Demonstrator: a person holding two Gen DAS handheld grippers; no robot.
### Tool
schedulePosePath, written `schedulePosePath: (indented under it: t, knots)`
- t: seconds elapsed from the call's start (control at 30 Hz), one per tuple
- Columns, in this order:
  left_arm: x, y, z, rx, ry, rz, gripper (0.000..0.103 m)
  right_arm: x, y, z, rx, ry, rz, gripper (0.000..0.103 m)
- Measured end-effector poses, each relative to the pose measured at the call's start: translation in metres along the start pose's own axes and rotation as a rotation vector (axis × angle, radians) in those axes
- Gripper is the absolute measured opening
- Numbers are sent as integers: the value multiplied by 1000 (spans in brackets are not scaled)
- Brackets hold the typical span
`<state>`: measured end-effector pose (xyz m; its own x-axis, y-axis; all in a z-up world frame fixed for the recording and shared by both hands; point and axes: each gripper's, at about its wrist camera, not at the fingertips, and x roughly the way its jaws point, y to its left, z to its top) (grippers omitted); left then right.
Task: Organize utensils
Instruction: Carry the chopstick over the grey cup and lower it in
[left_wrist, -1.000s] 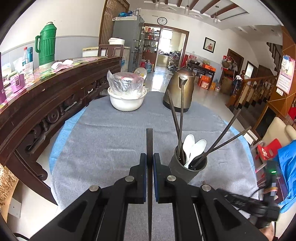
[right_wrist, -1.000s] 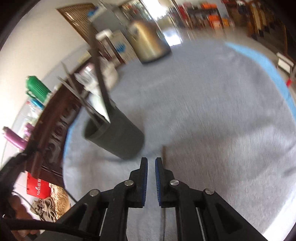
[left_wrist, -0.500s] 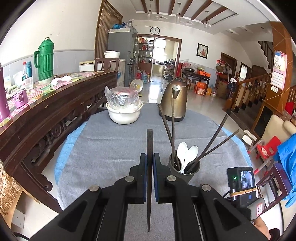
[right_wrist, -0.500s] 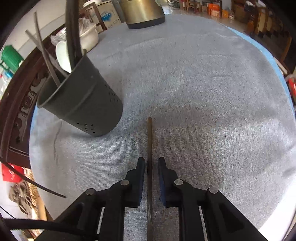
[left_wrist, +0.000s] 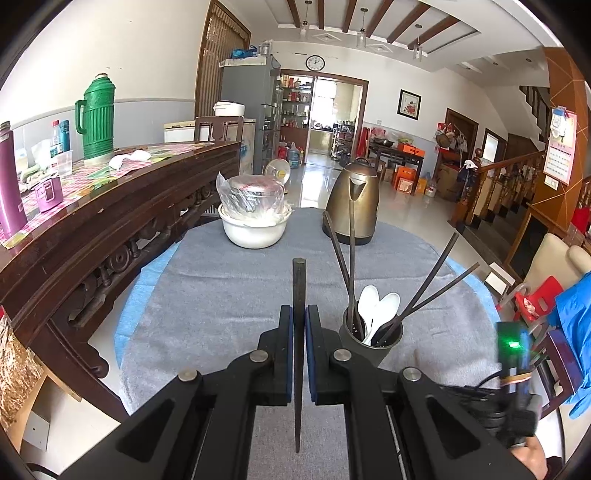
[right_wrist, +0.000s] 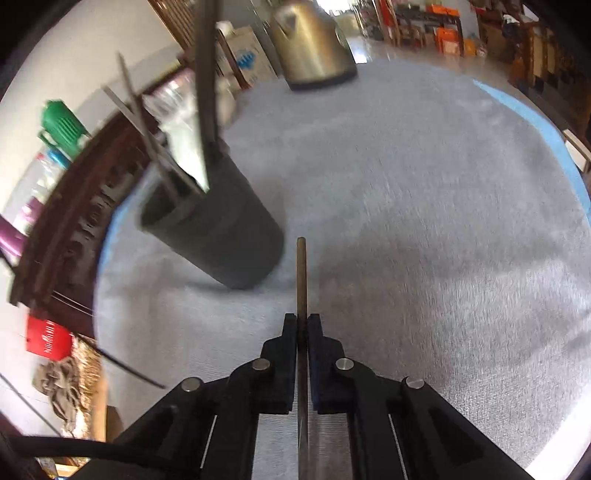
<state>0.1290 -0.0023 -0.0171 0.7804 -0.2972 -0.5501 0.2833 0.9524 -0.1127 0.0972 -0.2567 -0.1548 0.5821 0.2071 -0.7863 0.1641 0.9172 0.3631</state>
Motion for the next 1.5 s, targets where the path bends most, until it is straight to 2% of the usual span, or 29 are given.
schedulePosePath:
  t: [0.17, 0.4, 0.57, 0.7, 0.87, 1.13, 1.5]
  knots:
    - [-7, 1, 2, -7, -19, -1, 6, -38, 7, 8, 14, -142, 81, 6]
    - [-19, 2, 8, -24, -52, -15, 6, -91, 16, 13, -2, -362, 129, 6]
    - [-26, 1, 12, -20, -72, -22, 6, -123, 36, 11, -46, -550, 99, 6]
    - [-30, 0, 15, -20, -82, -31, 6, -140, 52, 10, -96, -651, 57, 6]
    - [-34, -2, 20, -17, -89, -43, 6, -148, 64, 16, -120, -668, 54, 6]
    - [-42, -10, 30, 13, -111, -60, 6, -159, 61, 23, -116, -681, 82, 6]
    - [-51, -23, 66, 58, -157, -102, 6, -173, 81, 58, -167, -734, 68, 6]
